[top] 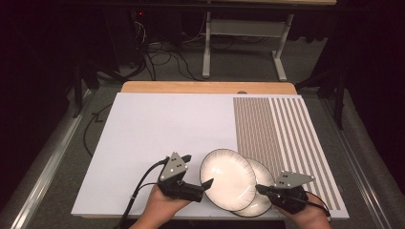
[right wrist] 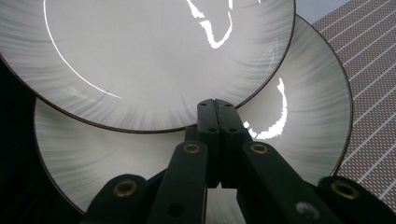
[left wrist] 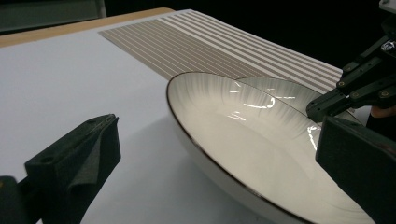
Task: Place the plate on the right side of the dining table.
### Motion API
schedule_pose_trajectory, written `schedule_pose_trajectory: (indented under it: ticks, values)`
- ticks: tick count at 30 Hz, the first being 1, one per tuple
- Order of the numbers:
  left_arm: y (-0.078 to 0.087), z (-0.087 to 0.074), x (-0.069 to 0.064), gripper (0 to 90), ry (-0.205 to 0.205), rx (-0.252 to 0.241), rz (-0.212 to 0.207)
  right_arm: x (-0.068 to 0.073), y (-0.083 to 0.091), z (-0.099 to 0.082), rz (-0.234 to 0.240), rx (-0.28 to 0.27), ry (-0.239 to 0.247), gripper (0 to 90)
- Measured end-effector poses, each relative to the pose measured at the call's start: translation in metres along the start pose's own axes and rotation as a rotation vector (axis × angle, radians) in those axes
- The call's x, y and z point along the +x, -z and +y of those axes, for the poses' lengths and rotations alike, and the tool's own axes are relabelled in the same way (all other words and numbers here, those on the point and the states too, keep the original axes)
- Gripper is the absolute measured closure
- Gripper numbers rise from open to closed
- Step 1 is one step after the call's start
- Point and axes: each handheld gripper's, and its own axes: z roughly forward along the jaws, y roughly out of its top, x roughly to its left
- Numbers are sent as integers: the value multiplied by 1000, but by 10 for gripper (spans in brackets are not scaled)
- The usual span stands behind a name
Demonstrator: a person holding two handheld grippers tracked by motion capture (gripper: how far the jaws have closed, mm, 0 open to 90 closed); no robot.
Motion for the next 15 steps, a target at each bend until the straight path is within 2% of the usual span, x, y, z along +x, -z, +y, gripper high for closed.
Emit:
schedule_pose_trajectory:
  ticks: [6,7,9,10,12,13,15]
  values:
    - [-13,1,1,8,10,54,-6,0,0,0,-2,-3,0,900]
    - [-16,0,1,8,29,74,-15,0,0,0,-4,-3,-2,900]
    - [-18,0,0,8,38,85,-20,0,0,0,-4,-3,0,900]
    - [-21,-1,0,8,58,110,-30,0,0,0,-6,0,1,900]
    - [-23,-2,0,8,69,120,-40,0,-1,0,-6,-2,0,900]
    - [-26,-3,2,8,113,137,-77,0,0,0,-7,1,2,900]
    - [-29,-6,3,13,145,154,-100,0,0,0,-9,2,4,900]
